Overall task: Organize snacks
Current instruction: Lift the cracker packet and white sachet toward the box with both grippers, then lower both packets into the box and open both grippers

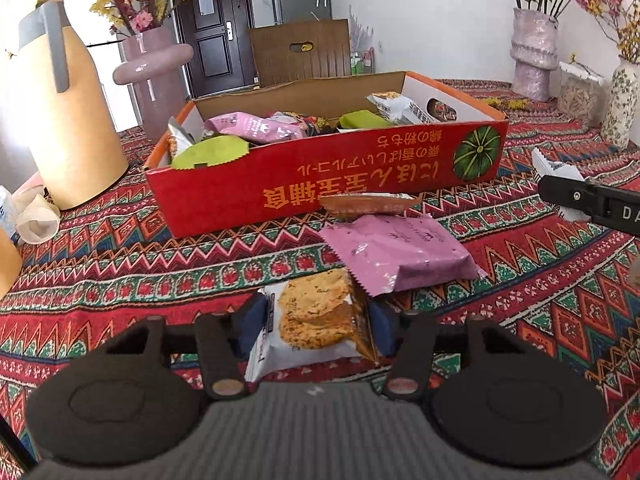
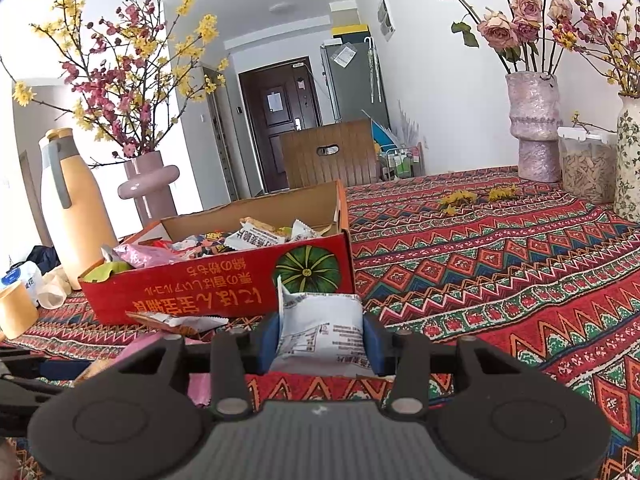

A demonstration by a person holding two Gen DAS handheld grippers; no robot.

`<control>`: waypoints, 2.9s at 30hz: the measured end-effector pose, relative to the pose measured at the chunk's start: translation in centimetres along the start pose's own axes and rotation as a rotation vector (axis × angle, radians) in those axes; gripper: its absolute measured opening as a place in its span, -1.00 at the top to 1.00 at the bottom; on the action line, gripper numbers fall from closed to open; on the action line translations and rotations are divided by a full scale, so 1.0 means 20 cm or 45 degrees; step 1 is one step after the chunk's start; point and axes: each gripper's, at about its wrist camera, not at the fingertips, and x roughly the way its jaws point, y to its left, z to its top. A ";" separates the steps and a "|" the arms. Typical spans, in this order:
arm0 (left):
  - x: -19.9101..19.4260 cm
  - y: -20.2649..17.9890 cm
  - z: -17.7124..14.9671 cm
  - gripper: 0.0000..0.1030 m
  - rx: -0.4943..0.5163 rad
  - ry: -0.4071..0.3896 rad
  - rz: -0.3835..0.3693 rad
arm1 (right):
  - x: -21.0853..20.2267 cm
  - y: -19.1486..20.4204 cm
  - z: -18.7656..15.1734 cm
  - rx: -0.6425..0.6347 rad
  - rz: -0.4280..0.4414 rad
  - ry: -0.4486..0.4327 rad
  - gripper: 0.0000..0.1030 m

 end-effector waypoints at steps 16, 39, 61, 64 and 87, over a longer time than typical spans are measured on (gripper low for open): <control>-0.22 0.14 0.02 0.03 -0.049 -0.180 0.016 | 0.00 0.02 -0.01 -0.032 -0.017 -0.010 0.15; -0.26 0.19 0.43 0.02 -0.131 -0.449 0.095 | 0.07 0.29 0.35 -0.228 0.059 -0.146 0.15; 0.17 0.29 0.57 0.02 -0.295 -0.426 0.201 | 0.45 0.33 0.43 -0.180 -0.044 -0.156 0.15; 0.19 0.30 0.56 0.02 -0.293 -0.427 0.193 | 0.48 0.32 0.42 -0.176 -0.041 -0.135 0.15; 0.14 0.35 0.53 -1.00 -0.397 -0.469 0.226 | 0.45 0.31 0.40 -0.109 -0.066 -0.131 -1.00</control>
